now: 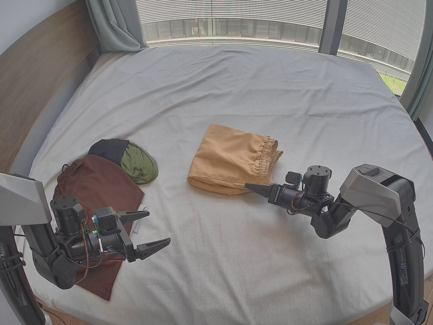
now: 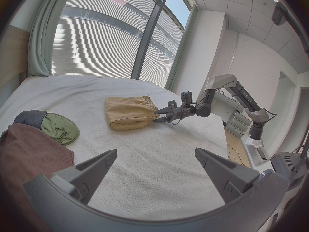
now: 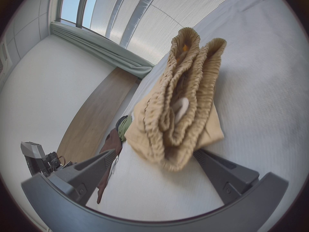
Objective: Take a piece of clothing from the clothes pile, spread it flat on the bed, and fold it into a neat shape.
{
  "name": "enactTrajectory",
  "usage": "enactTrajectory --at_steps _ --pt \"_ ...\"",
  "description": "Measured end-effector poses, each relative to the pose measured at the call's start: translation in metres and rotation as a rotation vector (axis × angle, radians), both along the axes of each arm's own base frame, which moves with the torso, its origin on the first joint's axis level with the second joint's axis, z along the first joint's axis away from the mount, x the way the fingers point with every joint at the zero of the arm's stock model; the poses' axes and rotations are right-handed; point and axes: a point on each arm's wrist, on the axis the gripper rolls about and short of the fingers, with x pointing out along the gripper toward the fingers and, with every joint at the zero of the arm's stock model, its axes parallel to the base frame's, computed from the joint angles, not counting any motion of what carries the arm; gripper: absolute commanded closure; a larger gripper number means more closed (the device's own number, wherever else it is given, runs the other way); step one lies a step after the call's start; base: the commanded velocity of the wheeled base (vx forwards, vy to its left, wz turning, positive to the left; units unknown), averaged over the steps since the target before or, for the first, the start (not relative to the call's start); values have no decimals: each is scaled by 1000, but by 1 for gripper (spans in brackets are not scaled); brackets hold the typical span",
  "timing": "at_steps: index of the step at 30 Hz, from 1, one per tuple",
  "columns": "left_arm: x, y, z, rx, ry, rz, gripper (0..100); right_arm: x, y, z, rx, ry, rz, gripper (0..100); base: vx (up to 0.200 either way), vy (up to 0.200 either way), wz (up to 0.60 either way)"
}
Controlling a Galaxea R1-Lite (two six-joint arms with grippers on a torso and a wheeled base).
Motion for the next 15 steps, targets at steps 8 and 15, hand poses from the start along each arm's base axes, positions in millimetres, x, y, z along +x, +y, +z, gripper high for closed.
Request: enactTrajectory --at_steps 8,15 --pt "0 1 5 -7 -14 5 0 -40 -4 26 -9 -26 22 0 0 0 0" --pt "0 1 9 -15 -20 8 0 -58 -1 66 21 -106 43 0 0 0 0"
